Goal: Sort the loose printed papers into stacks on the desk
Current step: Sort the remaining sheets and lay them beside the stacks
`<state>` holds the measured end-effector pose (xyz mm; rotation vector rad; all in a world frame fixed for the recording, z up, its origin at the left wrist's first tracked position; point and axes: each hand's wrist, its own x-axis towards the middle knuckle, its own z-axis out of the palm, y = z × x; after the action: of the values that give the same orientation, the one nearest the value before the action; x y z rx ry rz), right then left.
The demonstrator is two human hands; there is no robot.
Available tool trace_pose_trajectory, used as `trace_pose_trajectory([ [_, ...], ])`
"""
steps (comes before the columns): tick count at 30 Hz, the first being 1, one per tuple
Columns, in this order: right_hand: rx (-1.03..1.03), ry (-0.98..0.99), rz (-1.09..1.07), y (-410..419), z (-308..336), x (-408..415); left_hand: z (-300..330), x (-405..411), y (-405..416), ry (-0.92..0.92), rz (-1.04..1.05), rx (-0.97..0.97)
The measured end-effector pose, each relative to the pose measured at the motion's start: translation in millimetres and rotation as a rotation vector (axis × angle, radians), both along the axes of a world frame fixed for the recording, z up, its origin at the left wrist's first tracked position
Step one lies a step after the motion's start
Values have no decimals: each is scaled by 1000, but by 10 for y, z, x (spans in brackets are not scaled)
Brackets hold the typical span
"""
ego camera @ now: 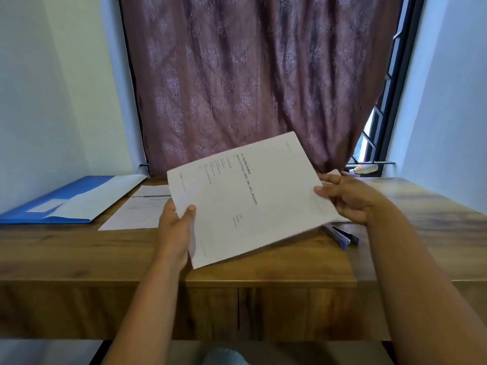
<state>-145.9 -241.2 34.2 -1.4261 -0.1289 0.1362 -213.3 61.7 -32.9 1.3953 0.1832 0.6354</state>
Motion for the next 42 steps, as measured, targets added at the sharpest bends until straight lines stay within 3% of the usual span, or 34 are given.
trace_pose_trajectory([
  [2, -203, -26, 110, 40, -53, -42, 42, 7, 43, -4, 10, 78],
  [5, -321, -290, -217, 217, -249, -9, 97, 32, 14, -67, 48, 90],
  [8, -315, -401, -436, 351, -429, -45, 129, 36, -28, -119, 87, 104],
  [18, -367, -484, -498, 579, -824, -211, -230, 149, -197, -3, 85, 420],
  [21, -372, -556, -557, 537, -705, -200, -147, 116, -169, -49, 168, 356],
  [24, -377, -435, -487, 513, -802, -168, -169, 125, -124, 7, 152, 298],
  [27, -530, -312, -356, 511, -967, -159, -285, 123, -140, 68, 70, 301],
  [32, -600, -279, -394, 464, -906, -107, -230, 92, -99, 94, 83, 290],
  [36, -477, -183, -220, 264, -820, -99, -105, 86, 64, 213, 17, 263],
  [39, -404, -94, 34, 35, -595, -113, 65, -3, 237, 415, -96, 426],
  [41, -328, -6, 160, -133, -513, -44, 190, -55, 297, 649, -160, 683],
  [42, -382, 19, 194, -192, -502, 2, 247, -40, 298, 752, -116, 847],
])
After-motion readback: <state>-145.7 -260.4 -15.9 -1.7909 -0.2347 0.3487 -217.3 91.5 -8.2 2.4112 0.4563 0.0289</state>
